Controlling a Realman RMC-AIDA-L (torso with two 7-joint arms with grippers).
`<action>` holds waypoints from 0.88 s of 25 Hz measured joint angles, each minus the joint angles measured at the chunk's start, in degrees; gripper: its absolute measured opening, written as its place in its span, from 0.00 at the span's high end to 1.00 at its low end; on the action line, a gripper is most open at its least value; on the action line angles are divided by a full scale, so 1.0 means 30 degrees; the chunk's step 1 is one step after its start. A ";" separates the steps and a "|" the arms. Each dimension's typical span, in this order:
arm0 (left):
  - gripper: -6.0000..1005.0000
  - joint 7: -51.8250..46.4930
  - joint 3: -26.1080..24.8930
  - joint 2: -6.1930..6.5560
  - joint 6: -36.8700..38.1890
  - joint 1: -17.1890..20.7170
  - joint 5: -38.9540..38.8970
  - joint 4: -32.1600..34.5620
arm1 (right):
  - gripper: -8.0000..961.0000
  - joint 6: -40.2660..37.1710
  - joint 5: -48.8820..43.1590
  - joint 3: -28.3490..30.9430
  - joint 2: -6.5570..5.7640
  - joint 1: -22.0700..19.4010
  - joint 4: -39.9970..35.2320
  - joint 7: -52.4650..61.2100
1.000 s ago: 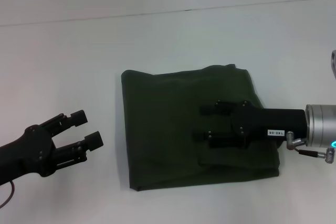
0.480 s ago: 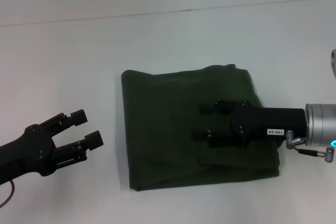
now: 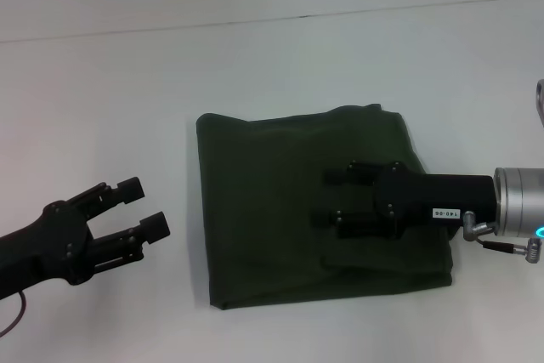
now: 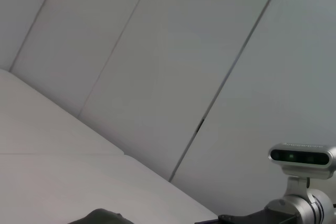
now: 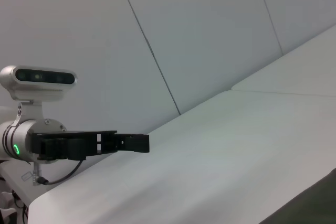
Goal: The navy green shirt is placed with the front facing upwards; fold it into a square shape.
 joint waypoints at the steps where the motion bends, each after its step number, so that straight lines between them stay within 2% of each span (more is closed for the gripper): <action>1: 0.09 -0.0002 0.0014 -0.0001 0.0001 0.0000 0.0001 0.0000 | 0.06 0.0009 0.0000 -0.0017 0.0002 0.0001 0.0000 -0.0001; 22: 0.09 -0.0010 0.0009 0.0000 0.0006 -0.0029 0.0030 0.0000 | 0.06 0.0287 -0.0091 -0.0109 0.0000 0.0035 0.0146 0.0017</action>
